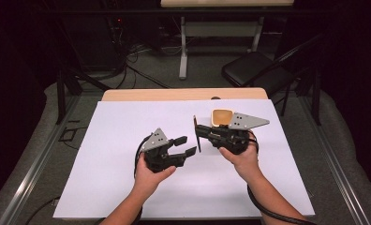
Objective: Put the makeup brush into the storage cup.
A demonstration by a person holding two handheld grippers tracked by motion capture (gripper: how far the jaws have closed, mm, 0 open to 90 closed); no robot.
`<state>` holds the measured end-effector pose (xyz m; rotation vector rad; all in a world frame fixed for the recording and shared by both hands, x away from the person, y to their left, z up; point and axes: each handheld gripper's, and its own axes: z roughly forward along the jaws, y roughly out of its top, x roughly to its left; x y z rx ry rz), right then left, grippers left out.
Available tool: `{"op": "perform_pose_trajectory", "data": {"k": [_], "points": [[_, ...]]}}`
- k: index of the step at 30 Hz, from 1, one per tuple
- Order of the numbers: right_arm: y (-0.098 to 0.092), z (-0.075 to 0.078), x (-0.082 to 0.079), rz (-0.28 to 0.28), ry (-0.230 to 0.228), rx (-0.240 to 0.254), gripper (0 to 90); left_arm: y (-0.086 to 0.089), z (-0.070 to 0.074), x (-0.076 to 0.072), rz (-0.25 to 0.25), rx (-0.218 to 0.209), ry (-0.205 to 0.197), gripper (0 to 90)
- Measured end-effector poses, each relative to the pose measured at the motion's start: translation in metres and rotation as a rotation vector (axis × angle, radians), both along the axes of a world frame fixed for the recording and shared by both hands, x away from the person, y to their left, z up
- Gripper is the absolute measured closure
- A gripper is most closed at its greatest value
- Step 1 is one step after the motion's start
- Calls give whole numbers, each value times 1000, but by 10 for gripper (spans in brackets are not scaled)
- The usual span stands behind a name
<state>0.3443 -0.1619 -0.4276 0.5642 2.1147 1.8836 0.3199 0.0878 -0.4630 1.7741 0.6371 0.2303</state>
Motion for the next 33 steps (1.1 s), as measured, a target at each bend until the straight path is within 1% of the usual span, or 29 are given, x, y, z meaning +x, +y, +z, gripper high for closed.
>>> {"op": "perform_pose_trajectory", "data": {"k": [4, 6, 9, 11, 15, 22, 23, 24, 30, 31, 33], "points": [[1, 0, 0, 0, 0, 5, 833, -5, -1, 1, -1, 8, -3, 522], [2, 0, 0, 1, 1, 8, 833, -6, -1, 2, -3, 8, 0, 532], [3, 0, -1, 5, 1, 11, 833, -8, -2, 3, -4, 2, 6, 571], [3, 0, -1, 5, 0, 11, 833, -10, -3, 4, 9, -4, 2, 578], [3, -1, -1, 3, -1, 19, 833, -12, -4, 5, 18, -26, 2, 616], [4, 0, -1, 2, -3, 34, 833, -16, -5, 5, 27, -33, -1, 649], [4, 0, -1, 2, -3, 34, 833, -17, -6, 5, 35, -32, -1, 649], [4, 0, -1, -1, 0, 37, 833, -17, -6, 5, 26, -35, 1, 655], [4, -2, -2, -3, 1, 49, 833, -18, -8, 5, 24, -40, 5, 696], [5, -2, -2, -5, 6, 53, 833, -18, -9, 6, 17, -45, 5, 701], [5, -3, -1, -6, 5, 59, 833, -18, -9, 5, 25, -47, 4, 708]]}}
